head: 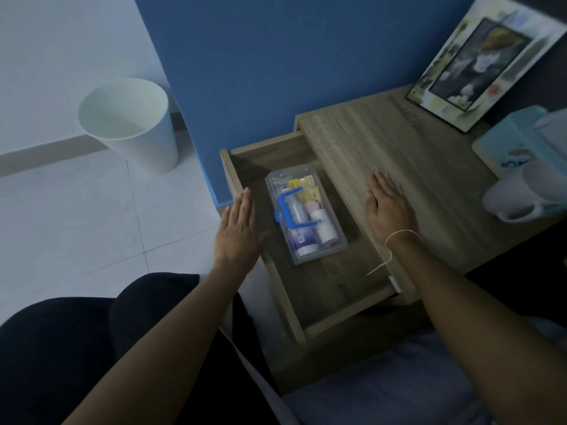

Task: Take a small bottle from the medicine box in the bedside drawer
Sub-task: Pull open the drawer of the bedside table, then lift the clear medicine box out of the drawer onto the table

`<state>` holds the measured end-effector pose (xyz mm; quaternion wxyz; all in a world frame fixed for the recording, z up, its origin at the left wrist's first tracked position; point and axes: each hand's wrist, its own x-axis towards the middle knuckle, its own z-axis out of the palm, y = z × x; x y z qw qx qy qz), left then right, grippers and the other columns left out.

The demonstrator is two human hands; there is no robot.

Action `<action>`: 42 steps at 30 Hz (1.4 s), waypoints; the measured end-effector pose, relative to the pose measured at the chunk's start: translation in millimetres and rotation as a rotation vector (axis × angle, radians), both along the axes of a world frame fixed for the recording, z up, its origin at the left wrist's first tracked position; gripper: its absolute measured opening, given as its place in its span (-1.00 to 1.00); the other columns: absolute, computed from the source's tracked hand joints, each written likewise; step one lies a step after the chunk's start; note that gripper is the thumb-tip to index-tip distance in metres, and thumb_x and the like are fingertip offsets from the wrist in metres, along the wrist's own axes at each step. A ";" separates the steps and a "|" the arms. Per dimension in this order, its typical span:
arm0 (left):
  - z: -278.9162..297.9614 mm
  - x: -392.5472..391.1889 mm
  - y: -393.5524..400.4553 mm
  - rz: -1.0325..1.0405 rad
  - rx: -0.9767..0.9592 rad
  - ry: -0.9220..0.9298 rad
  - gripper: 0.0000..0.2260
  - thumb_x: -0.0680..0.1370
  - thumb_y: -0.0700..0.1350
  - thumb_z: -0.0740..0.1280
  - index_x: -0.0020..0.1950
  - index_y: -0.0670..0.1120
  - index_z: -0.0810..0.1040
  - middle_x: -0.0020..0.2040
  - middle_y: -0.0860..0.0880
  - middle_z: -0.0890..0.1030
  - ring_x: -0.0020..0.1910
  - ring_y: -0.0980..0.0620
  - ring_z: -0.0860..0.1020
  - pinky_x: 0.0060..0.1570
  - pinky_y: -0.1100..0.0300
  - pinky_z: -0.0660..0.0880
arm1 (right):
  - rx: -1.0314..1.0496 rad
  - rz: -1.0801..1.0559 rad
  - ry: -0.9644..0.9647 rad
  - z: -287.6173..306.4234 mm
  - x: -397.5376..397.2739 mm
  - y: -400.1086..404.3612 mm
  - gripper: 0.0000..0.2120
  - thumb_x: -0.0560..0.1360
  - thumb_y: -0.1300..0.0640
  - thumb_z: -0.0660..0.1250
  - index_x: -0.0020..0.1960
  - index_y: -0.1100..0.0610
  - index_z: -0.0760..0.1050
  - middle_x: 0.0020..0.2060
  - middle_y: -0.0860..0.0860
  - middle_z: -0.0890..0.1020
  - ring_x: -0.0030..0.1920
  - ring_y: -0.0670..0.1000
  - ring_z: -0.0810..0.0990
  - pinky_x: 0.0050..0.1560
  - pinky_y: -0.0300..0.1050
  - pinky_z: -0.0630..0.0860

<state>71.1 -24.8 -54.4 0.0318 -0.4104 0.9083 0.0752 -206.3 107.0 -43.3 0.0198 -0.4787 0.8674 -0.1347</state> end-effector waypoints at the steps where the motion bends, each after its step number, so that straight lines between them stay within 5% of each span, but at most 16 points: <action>1: 1.1 4.4 -0.6 0.002 -0.003 -0.002 -0.31 0.60 0.18 0.05 0.53 -0.13 -0.23 0.57 -0.10 -0.22 0.55 -0.04 -0.21 0.48 0.07 -0.19 | 0.010 0.004 0.002 -0.1 0.0 0.2 -0.55 0.63 0.13 0.02 0.49 0.21 0.21 0.50 0.11 0.26 0.53 0.08 0.15 0.53 0.03 0.03; 16: 19.1 6.7 1.3 0.108 0.151 0.063 -0.29 0.59 0.09 0.19 0.55 -0.09 -0.18 0.58 -0.05 -0.15 0.56 -0.02 -0.14 0.49 0.09 -0.13 | 0.145 -0.134 -0.015 1.8 20.6 -9.5 -0.53 0.64 0.17 -0.01 0.53 0.22 0.07 0.54 0.15 0.15 0.54 0.13 0.06 0.52 0.10 -0.04; 22: 41.1 10.1 -7.9 -0.062 0.107 -0.080 -0.32 0.60 0.12 0.12 0.54 -0.15 -0.16 0.57 -0.14 -0.17 0.56 -0.10 -0.14 0.53 -0.04 -0.08 | 0.157 -0.171 -0.013 7.4 46.3 -4.7 -0.50 0.62 0.16 0.03 0.52 0.27 0.07 0.53 0.20 0.15 0.54 0.17 0.07 0.51 0.10 -0.02; 30: 86.4 5.5 -0.9 -0.148 0.091 0.028 -0.39 0.63 0.08 0.08 0.55 -0.12 -0.14 0.58 -0.14 -0.16 0.55 -0.10 -0.16 0.54 -0.03 -0.10 | 0.017 -0.039 -0.055 31.0 95.4 9.2 -0.48 0.62 -0.04 0.06 0.49 0.22 0.19 0.50 0.18 0.25 0.53 0.13 0.13 0.50 0.06 -0.01; 39: 83.5 22.7 2.2 -0.138 0.109 0.121 -0.41 0.62 0.10 0.07 0.55 -0.08 -0.07 0.58 -0.13 -0.10 0.56 -0.09 -0.13 0.51 0.00 -0.11 | -0.041 0.010 -0.182 36.9 142.6 19.9 -0.50 0.56 -0.09 0.22 0.43 0.07 0.31 0.43 0.10 0.36 0.41 0.10 0.36 0.38 0.01 0.33; 42: 78.3 18.8 -15.3 -0.147 0.098 0.133 -0.43 0.63 0.08 0.06 0.55 -0.09 -0.04 0.58 -0.12 -0.07 0.56 -0.10 -0.11 0.51 0.01 -0.10 | 0.003 -0.040 -0.263 26.3 149.2 10.6 -0.43 0.52 -0.13 0.26 0.46 0.02 0.25 0.49 0.08 0.26 0.44 0.12 0.28 0.38 0.03 0.27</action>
